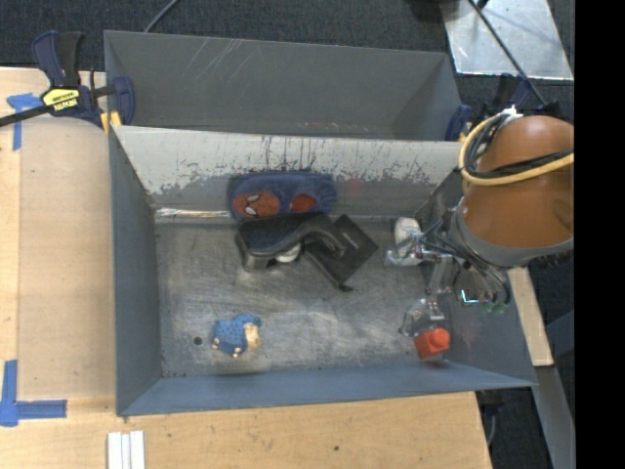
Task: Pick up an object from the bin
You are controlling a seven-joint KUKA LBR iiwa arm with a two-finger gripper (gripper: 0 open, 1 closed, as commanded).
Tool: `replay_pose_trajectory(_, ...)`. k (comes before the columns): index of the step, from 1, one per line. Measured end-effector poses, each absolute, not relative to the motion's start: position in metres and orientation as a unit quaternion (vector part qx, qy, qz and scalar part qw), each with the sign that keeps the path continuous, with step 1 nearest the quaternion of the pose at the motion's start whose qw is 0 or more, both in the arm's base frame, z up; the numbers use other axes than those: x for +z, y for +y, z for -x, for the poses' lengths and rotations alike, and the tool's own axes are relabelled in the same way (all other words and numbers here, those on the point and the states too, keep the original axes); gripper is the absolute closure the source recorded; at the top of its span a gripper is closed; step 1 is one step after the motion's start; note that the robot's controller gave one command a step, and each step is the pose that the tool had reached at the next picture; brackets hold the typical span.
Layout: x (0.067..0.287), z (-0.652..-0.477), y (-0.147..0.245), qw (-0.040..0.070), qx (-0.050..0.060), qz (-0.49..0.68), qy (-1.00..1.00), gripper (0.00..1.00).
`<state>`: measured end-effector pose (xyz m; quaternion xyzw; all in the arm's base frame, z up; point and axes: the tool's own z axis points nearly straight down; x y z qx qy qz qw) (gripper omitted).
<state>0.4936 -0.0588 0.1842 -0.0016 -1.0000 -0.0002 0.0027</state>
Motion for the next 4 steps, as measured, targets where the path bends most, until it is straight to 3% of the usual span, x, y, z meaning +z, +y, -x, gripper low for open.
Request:
replay_pose_trajectory(1,0.073,-0.564,-0.049,-0.003,0.001,-0.066,-0.998,0.00)
replay_pose_trajectory(2,0.101,-0.584,-0.011,-0.003,-0.001,0.141,-0.990,0.00)
replay_pose_trajectory(3,0.104,-0.587,0.021,-0.003,-0.001,0.247,-0.969,0.00)
replay_pose_trajectory(4,0.083,-0.581,0.056,-0.019,0.002,0.325,-0.945,0.00)
